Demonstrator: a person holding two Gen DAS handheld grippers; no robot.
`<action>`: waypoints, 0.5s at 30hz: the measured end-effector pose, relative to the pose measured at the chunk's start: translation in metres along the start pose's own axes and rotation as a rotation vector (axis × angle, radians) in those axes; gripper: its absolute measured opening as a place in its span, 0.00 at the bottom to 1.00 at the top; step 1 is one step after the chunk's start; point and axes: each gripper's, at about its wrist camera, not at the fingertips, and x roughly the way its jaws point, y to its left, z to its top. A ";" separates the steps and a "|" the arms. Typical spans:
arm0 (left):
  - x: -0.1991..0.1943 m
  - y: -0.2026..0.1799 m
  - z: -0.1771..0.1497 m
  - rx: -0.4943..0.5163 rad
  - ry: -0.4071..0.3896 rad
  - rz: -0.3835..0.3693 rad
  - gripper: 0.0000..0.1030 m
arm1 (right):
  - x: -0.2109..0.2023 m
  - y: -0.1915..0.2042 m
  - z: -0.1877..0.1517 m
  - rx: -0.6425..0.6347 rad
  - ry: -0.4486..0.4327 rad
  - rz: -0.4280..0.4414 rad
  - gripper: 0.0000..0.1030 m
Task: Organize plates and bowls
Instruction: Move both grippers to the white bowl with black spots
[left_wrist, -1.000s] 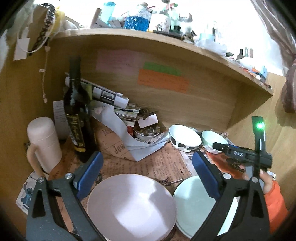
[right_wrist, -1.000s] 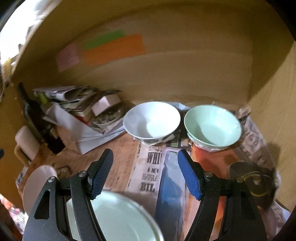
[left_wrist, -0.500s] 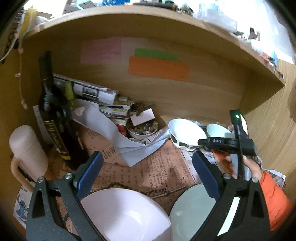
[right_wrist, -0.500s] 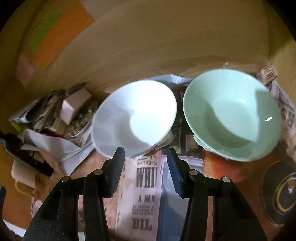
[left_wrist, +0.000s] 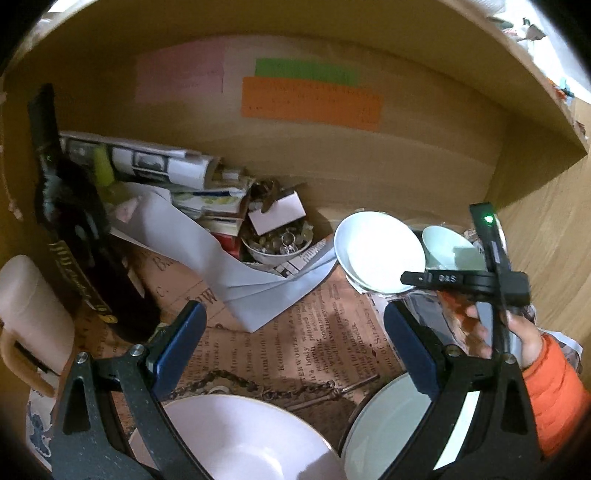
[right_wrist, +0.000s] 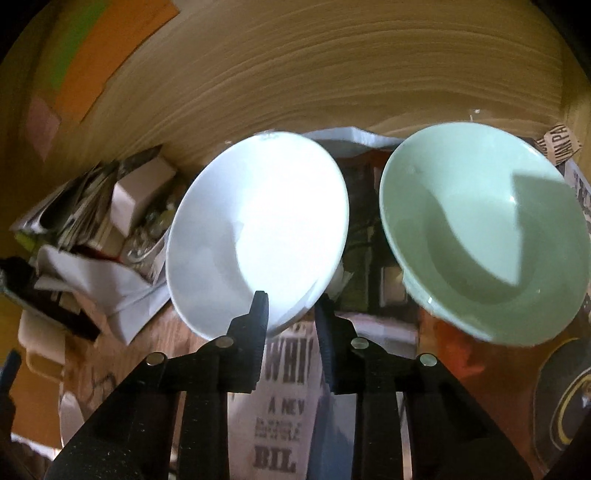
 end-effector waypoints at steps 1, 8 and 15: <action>0.004 -0.001 0.001 -0.001 0.011 0.001 0.95 | -0.003 0.001 -0.003 -0.008 0.007 0.011 0.22; 0.037 -0.011 0.010 0.005 0.097 0.004 0.95 | -0.026 0.011 -0.030 -0.089 0.051 0.095 0.22; 0.067 -0.029 0.016 0.055 0.180 0.015 0.95 | -0.034 0.018 -0.050 -0.193 0.052 0.063 0.31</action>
